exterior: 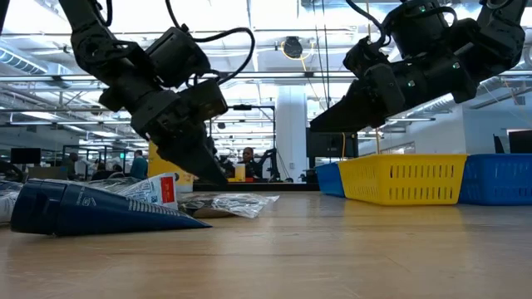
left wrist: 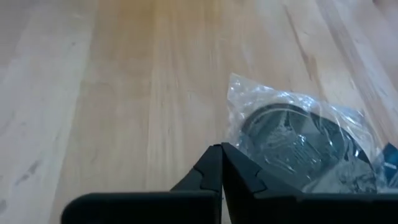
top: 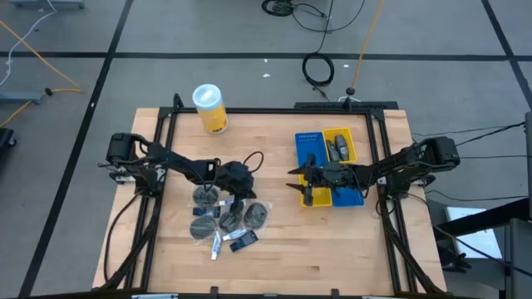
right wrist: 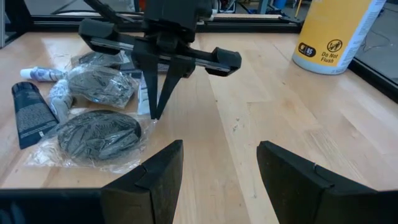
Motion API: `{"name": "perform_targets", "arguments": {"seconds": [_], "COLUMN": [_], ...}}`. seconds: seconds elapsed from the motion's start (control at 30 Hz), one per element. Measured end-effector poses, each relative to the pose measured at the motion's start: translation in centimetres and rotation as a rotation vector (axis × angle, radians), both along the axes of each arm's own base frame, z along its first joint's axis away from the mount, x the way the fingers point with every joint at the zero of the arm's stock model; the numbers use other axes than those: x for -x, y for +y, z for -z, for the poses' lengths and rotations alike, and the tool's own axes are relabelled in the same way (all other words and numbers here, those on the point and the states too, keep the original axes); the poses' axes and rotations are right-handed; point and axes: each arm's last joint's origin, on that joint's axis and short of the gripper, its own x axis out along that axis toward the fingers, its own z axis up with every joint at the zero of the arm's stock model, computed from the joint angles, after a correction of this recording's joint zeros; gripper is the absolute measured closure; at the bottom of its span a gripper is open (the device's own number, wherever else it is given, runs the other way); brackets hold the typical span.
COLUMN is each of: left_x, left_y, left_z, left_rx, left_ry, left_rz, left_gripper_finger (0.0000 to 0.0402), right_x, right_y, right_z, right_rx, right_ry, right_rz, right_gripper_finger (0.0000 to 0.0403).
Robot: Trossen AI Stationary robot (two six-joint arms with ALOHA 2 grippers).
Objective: Pick & Place Travel size toiletries
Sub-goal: Put the black hairbrush into the bottom blue bin
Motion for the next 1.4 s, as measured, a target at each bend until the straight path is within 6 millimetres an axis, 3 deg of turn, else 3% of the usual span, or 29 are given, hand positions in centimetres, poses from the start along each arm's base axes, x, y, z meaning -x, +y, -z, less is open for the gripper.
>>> {"name": "perform_targets", "arguments": {"seconds": [0.17, 0.4, 0.5, 0.63, 0.9, 1.03, 1.13, 1.4], "left_x": [0.0, 0.1, 0.0, -0.5, -0.8, -0.6, -0.6, -0.5], "left_y": [-0.1, -0.9, -1.4, -1.7, -1.0, 0.0, 0.7, 1.1], "left_z": [0.0, 0.5, 1.4, 2.7, 2.7, 1.5, -0.6, -3.9], "left_rx": [0.016, 0.026, 0.044, 0.061, 0.030, -0.043, -0.140, -0.357], "left_ry": [0.003, 0.034, 0.062, 0.058, -0.003, -0.026, -0.100, -0.242], "left_rz": [0.006, 0.026, 0.040, 0.032, 0.082, 0.006, -0.085, -0.227], "left_gripper_finger": [0.0344, 0.0208, 0.0185, 0.0218, 0.0388, 0.0390, 0.0399, 0.0398], "right_x": [0.0, 0.0, 0.0, 0.0, 0.0, 0.0, -0.3, -2.3], "right_y": [0.0, 0.0, 0.0, 0.0, 0.0, 0.0, 0.0, -0.1], "right_z": [0.0, 0.0, 0.0, 0.0, 0.0, 0.0, -0.3, -2.1], "right_rx": [0.000, 0.000, 0.001, 0.001, 0.001, 0.001, -0.002, -0.040], "right_ry": [0.000, 0.000, 0.002, 0.004, 0.002, -0.004, -0.013, 0.042], "right_rz": [0.000, 0.000, 0.000, 0.000, -0.001, -0.001, -0.001, -0.007], "right_gripper_finger": [0.0206, 0.0206, 0.0206, 0.0206, 0.0206, 0.0206, 0.0206, 0.0206]}}
